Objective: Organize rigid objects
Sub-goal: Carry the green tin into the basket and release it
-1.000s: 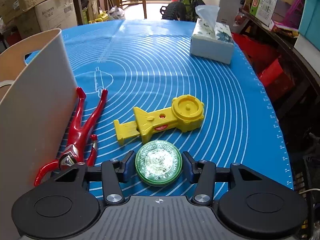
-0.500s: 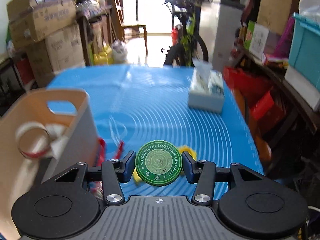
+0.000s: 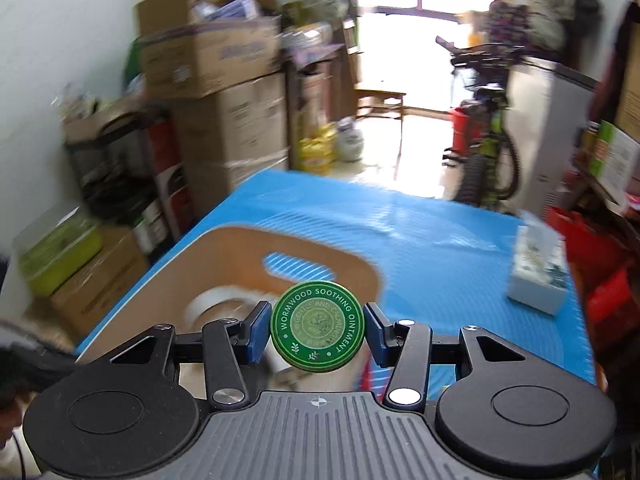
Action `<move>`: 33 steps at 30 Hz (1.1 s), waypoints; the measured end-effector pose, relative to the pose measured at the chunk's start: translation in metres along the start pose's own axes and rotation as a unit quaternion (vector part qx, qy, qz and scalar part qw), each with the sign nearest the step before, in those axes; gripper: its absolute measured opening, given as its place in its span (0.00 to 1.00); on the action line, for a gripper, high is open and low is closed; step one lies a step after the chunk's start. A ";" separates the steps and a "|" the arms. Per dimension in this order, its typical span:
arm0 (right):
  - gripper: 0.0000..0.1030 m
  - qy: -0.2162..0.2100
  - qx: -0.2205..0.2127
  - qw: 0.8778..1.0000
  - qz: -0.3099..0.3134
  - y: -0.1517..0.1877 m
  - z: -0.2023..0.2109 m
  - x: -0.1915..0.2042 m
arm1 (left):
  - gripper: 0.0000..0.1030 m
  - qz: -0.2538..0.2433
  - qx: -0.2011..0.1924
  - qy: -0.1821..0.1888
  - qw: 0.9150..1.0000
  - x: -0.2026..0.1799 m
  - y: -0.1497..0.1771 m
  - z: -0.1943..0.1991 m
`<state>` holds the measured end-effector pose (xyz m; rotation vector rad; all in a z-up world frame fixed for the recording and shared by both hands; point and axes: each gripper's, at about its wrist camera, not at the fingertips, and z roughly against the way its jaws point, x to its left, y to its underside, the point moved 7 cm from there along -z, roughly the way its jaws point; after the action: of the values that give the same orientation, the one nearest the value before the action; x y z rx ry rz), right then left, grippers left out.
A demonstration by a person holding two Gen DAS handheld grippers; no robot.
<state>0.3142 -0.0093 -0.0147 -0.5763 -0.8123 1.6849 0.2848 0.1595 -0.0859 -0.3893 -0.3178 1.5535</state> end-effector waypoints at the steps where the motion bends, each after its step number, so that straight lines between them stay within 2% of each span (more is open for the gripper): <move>1: 0.53 -0.006 0.009 1.000 0.008 0.004 -0.005 0.008 | 0.06 0.000 0.000 0.000 1.000 0.000 0.000 0.000; 9: 0.53 -0.025 0.077 0.995 0.061 0.039 -0.040 0.052 | 0.06 0.000 0.000 0.000 1.000 0.000 0.000 0.000; 16: 0.53 -0.025 0.134 0.988 0.075 0.065 -0.055 0.060 | 0.06 0.000 0.000 0.000 1.000 0.000 0.000 0.000; 19: 0.53 -0.028 0.132 0.988 0.075 0.067 -0.053 0.058 | 0.06 0.000 0.000 0.000 1.000 0.000 0.000 0.000; 21: 0.58 -0.032 0.129 0.989 0.063 0.065 -0.050 0.057 | 0.06 0.000 0.000 0.000 1.000 0.000 0.000 0.000; 25: 0.60 -0.038 0.093 0.994 0.036 0.049 -0.030 0.045 | 0.06 0.000 0.000 0.000 1.000 0.000 0.000 0.000; 29: 0.60 -0.021 0.045 0.999 0.007 0.022 -0.003 0.017 | 0.06 0.000 0.000 0.000 1.000 0.000 0.000 0.000; 33: 0.61 0.018 0.010 0.999 -0.041 -0.001 0.016 -0.029 | 0.06 0.000 0.000 0.000 1.000 0.000 0.000 0.000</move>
<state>0.3108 -0.0402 -0.0046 -0.5518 -0.7819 1.6016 0.2849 0.1594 -0.0863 -0.3892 -0.3176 1.5541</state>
